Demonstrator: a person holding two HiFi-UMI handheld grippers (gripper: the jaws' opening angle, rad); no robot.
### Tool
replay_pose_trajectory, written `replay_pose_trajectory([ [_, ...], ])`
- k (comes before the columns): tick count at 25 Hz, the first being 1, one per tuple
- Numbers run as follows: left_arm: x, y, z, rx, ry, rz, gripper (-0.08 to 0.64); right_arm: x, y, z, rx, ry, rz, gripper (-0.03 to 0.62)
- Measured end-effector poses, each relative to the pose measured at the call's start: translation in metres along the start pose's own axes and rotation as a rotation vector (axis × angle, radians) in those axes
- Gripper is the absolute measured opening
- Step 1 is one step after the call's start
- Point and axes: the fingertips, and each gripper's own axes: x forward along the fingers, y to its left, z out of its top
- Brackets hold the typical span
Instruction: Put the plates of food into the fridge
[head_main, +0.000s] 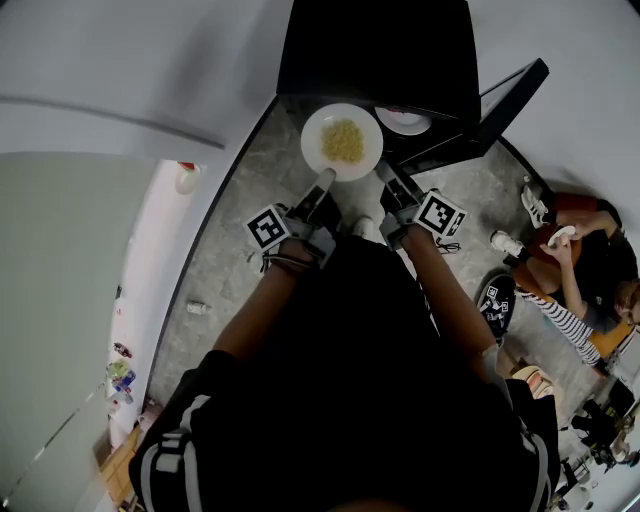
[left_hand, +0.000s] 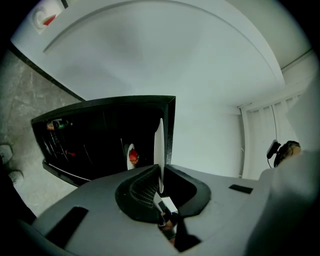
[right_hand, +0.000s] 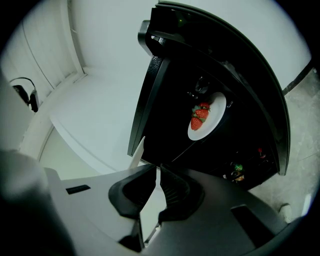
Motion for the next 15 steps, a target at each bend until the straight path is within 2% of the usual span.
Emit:
replay_pose_trajectory([
  [9,0.007,0.029,0.01,-0.047,-0.008,0.012,0.043,-0.001,-0.003,0.0,0.003,-0.002,-0.012,0.041],
  [15,0.014,0.041,0.011,-0.004,0.031,0.023,0.043,-0.002,-0.003,0.003,-0.005,-0.011,-0.024,0.041],
])
